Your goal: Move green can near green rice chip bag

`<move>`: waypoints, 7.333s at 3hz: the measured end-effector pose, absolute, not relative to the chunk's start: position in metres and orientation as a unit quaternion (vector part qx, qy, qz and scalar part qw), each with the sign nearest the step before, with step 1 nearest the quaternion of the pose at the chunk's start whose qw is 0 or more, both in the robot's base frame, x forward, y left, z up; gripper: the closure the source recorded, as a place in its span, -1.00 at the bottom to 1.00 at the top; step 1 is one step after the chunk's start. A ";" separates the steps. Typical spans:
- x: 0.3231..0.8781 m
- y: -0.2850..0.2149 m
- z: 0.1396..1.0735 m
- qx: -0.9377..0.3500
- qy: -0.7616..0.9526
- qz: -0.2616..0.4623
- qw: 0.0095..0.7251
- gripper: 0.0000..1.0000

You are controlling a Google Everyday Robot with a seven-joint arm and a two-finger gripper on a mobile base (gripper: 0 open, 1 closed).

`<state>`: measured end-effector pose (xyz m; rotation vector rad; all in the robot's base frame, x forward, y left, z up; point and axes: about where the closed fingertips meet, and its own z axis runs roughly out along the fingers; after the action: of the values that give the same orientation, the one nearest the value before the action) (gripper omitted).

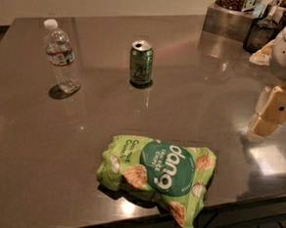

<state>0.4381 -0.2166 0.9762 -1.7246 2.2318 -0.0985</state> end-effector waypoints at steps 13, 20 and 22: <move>0.675 -0.011 0.934 -0.496 0.752 0.214 0.377 0.46; 0.498 -0.022 0.923 -0.564 0.705 0.209 0.375 0.24; 0.486 -0.030 0.916 -0.573 0.702 0.207 0.370 -0.69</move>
Offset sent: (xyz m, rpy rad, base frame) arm 0.0373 0.0184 -0.0047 0.0980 0.0423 0.0096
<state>0.4856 -0.0303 0.9157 -1.4690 1.7998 0.5320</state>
